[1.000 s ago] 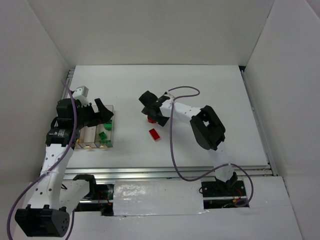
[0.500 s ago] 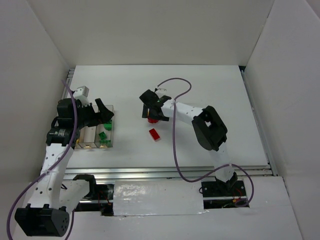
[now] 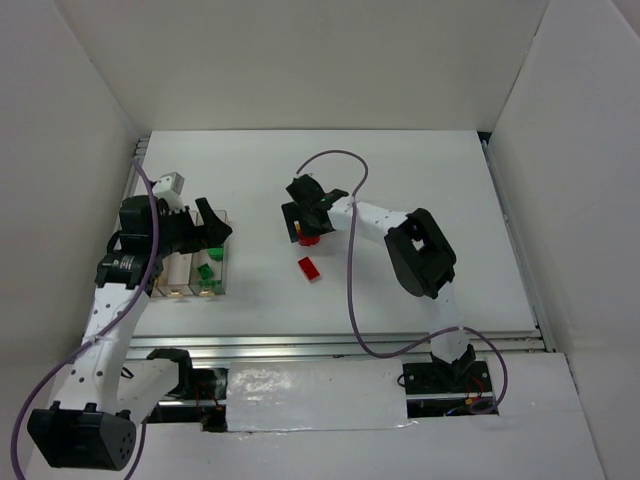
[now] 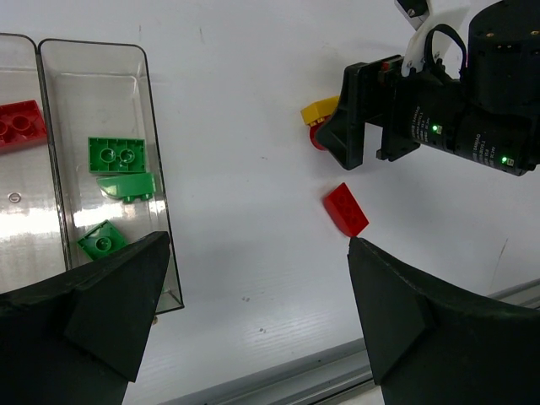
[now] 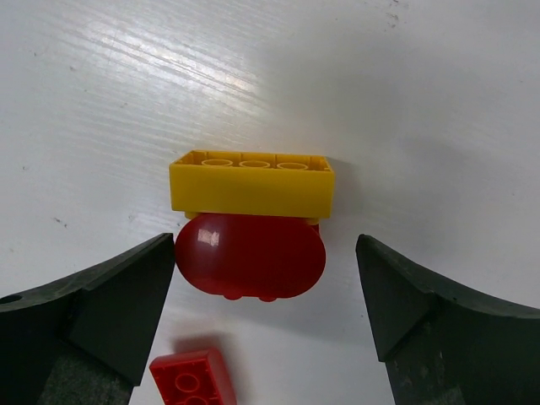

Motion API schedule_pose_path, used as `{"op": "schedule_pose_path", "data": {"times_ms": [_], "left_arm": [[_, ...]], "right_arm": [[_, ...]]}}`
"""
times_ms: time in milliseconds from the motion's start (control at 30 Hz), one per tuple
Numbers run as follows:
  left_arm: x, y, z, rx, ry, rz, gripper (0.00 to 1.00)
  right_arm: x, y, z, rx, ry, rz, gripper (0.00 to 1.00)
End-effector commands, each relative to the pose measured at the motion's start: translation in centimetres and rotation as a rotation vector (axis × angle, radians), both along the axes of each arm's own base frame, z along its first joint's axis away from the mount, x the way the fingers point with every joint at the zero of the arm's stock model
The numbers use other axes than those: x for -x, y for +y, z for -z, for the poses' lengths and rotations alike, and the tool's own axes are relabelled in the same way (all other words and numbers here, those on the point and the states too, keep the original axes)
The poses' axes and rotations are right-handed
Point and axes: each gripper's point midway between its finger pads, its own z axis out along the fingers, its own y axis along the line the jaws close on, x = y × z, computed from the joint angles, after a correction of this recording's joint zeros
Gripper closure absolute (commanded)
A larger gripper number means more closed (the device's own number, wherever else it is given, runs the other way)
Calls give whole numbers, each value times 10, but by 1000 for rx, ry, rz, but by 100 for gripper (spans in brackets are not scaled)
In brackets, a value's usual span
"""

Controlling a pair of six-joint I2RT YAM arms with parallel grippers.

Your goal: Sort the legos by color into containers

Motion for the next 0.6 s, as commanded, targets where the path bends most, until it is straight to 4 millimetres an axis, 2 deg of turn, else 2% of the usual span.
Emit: {"op": "schedule_pose_path", "data": {"times_ms": [0,100,400,533,567], "left_arm": [[-3,-4,-9,-10,-40,38,0],[-3,-4,-8,-9,-37,40,0],[-3,-4,-6,-12,-27,38,1],[-4,-4,-5,-12,-23,38,0],[-4,-4,-4,-12,-20,38,1]], "right_arm": [[-8,13,-6,-50,-37,-34,8],[-6,18,-4,-71,-31,-53,14],[-4,16,10,-44,-10,-70,19],[-6,12,9,-26,-7,-49,21],[-5,12,8,-23,-2,-46,27]]}}
